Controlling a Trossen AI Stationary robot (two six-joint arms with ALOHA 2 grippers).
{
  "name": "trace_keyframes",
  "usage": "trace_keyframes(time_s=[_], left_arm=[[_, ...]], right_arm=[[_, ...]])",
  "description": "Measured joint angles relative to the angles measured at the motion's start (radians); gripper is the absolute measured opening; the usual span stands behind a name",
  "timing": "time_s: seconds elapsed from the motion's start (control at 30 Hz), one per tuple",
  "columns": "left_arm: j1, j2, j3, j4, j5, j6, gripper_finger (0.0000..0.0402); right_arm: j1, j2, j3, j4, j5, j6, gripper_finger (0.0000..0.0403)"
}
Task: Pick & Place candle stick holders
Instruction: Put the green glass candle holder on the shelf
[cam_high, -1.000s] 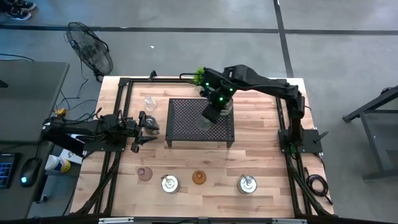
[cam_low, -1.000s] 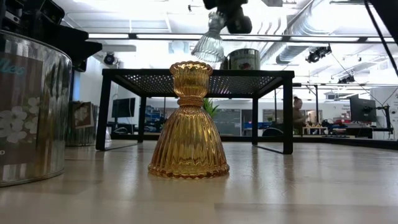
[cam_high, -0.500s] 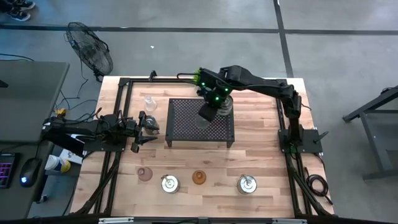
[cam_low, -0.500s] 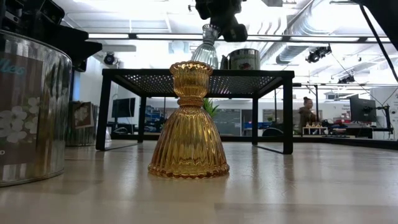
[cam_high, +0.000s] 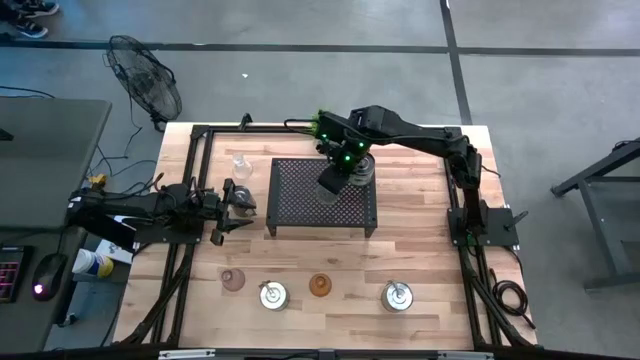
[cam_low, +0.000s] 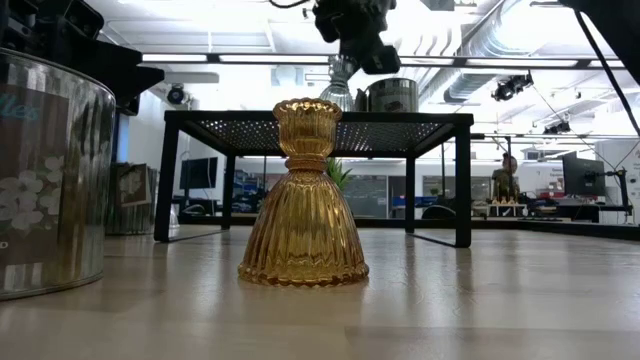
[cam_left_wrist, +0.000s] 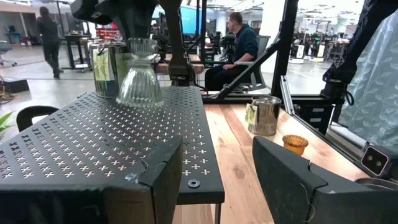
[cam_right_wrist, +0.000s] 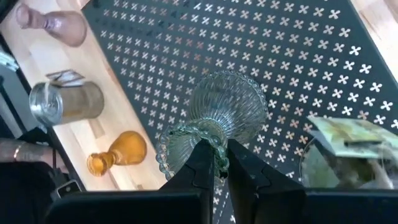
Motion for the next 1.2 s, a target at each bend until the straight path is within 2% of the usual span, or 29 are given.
trace_keyframes(time_s=[0.67,1.2], left_arm=[[0.000,0.000,0.000,0.000,0.000,0.000,0.0188],[0.000,0.000,0.000,0.000,0.000,0.000,0.0188]], right_arm=[[-0.004,0.005,0.000,0.004,-0.024,0.015,0.0012],[-0.003,0.005,0.000,-0.004,-0.023,-0.068,0.0012]])
